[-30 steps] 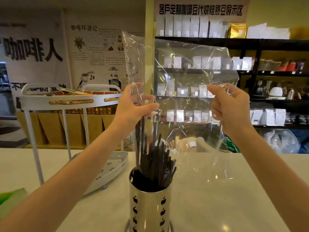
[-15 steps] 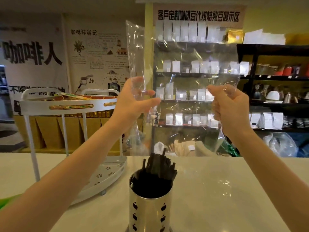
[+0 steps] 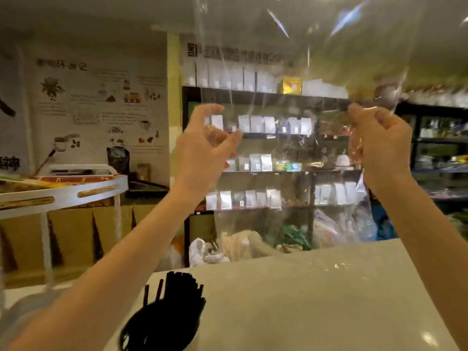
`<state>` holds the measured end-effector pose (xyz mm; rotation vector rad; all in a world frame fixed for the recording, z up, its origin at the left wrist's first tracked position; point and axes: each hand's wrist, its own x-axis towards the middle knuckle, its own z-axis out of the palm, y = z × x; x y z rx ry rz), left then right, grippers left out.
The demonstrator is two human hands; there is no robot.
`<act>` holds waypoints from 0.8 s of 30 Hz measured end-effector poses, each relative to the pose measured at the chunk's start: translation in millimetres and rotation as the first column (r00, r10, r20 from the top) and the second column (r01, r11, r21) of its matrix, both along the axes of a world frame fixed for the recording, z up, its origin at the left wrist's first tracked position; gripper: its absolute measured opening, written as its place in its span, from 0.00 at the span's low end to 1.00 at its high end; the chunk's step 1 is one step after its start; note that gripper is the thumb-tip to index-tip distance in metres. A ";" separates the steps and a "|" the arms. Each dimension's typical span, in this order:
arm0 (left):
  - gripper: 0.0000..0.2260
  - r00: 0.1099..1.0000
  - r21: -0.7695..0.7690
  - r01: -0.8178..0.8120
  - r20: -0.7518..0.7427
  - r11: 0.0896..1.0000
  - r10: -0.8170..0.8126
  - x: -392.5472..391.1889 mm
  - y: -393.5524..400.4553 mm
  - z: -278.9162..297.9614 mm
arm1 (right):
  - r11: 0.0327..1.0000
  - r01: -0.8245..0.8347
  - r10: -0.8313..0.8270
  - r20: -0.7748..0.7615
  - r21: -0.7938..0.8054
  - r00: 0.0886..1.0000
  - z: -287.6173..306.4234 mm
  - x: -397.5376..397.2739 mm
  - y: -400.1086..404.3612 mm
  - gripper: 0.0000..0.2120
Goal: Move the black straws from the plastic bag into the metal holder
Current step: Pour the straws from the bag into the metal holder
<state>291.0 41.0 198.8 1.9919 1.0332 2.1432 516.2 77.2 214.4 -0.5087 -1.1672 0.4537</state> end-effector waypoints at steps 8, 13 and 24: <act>0.36 0.988 -0.315 0.154 0.075 0.936 -0.138 73.9 24.3 -59.6 | 0.885 0.317 -0.229 0.275 -0.341 0.934 -50.7 80.5 41.1 0.14; 0.42 1.000 -0.353 0.029 0.013 0.935 -0.026 92.5 28.2 -126.3 | 0.774 0.383 -0.146 0.447 -0.504 0.883 -115.8 98.8 62.1 0.25; 0.19 0.902 -0.661 -0.324 -0.433 0.677 0.008 61.3 23.5 -262.3 | 0.576 0.590 -0.035 0.704 -0.566 0.710 -258.8 74.6 63.1 0.14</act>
